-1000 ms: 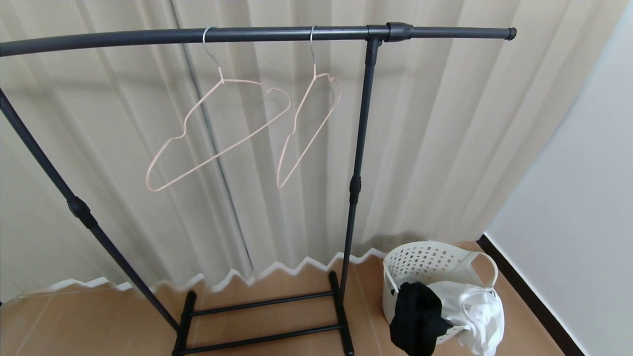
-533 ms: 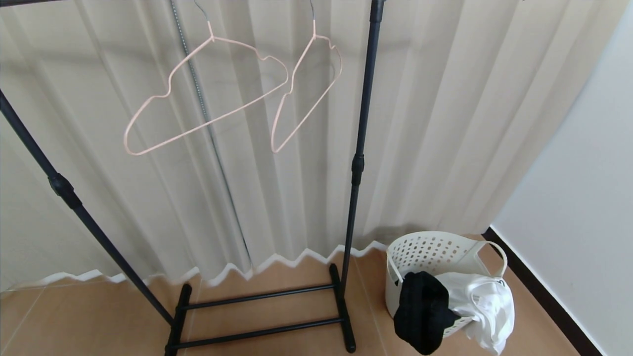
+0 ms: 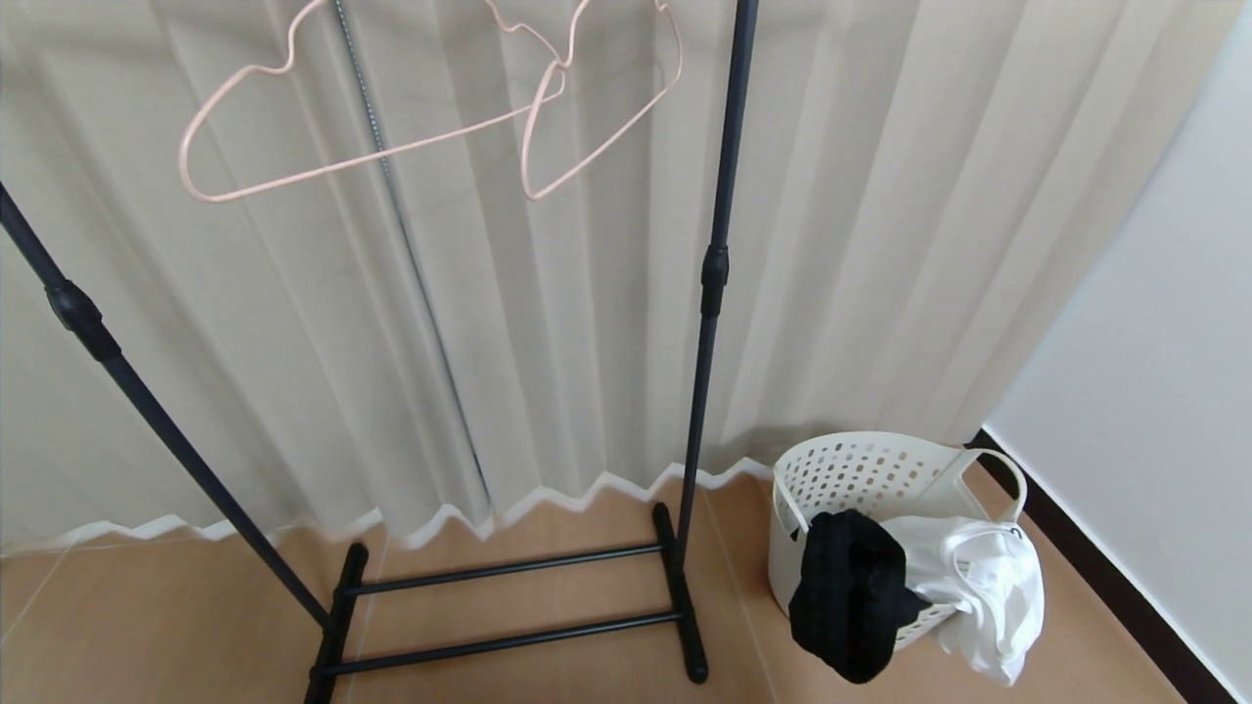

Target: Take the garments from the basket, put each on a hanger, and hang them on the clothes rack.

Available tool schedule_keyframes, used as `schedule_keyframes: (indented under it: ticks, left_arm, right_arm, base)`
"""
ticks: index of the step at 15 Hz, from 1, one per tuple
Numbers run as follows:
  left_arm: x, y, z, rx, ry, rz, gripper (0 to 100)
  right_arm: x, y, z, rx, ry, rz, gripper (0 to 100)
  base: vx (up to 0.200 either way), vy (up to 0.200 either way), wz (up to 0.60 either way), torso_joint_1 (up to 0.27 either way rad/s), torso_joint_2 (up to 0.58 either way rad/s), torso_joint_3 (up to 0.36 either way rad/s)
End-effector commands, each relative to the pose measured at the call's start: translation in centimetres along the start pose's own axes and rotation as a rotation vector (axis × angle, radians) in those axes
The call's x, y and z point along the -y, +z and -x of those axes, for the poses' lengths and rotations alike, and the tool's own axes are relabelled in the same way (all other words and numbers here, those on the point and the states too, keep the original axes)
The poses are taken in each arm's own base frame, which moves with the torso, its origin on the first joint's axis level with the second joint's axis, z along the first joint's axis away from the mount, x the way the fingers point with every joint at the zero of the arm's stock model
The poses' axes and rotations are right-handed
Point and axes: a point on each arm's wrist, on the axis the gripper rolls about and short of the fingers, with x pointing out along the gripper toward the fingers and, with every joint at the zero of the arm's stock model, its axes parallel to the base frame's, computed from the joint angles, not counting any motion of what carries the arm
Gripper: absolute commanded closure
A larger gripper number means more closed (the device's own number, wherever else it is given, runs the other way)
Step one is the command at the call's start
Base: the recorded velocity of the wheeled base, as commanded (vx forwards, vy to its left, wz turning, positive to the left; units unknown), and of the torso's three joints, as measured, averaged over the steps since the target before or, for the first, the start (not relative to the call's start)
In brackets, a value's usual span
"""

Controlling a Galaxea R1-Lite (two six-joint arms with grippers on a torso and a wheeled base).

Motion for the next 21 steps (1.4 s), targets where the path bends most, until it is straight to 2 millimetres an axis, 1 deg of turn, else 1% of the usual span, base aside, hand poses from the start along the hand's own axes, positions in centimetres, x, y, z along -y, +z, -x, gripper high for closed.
schedule_keyframes:
  ticks: [1, 4, 6, 7, 12, 13, 15, 21]
  left_arm:
    - [0.0, 0.02, 0.0, 0.001, 0.001, 0.0, 0]
    - [0.0, 0.02, 0.0, 0.001, -0.001, 0.002, 0]
    - [0.0, 0.02, 0.0, 0.001, -0.001, 0.002, 0]
    - [0.0, 0.0, 0.0, 0.0, -0.001, 0.001, 0]
    - [0.0, 0.0, 0.0, 0.0, -0.001, 0.0, 0]
    - [0.0, 0.0, 0.0, 0.0, -0.001, 0.0, 0]
    - [0.0, 0.0, 0.0, 0.0, -0.001, 0.001, 0]
    - [0.0, 0.0, 0.0, 0.0, -0.001, 0.003, 0]
  right_arm:
    - [0.0, -0.03, -0.01, 0.0, 0.0, 0.0, 0]
    - [0.0, -0.01, -0.01, 0.001, -0.002, -0.001, 0]
    - [0.0, -0.01, -0.02, 0.0, -0.002, -0.004, 0]
    - [0.0, -0.01, -0.01, 0.001, -0.001, -0.004, 0]
    - [0.0, -0.01, -0.01, 0.001, 0.0, -0.001, 0]
    - [0.0, -0.01, -0.01, 0.001, 0.0, -0.001, 0]
    - [0.0, -0.01, -0.01, 0.001, 0.0, -0.001, 0]
    - [0.0, -0.01, -0.01, 0.001, 0.0, -0.001, 0]
  base:
    - [0.0, 0.0, 0.0, -0.036, 0.45, 0.408]
    - [0.0, 0.0, 0.0, -0.02, 0.43, 0.419]
    - [0.0, 0.0, 0.0, 0.005, 0.26, 0.268]
    - [0.0, 0.0, 0.0, 0.012, 0.11, 0.115]
    - [0.0, 0.0, -0.6, 0.005, 0.03, 0.03]
    - [0.0, 0.0, 0.0, 0.0, 0.0, 0.0]
    - [0.0, -0.2, 0.0, 0.007, 0.0, 0.002]
    - [0.2, 0.0, 0.0, 0.0, 0.0, 0.006]
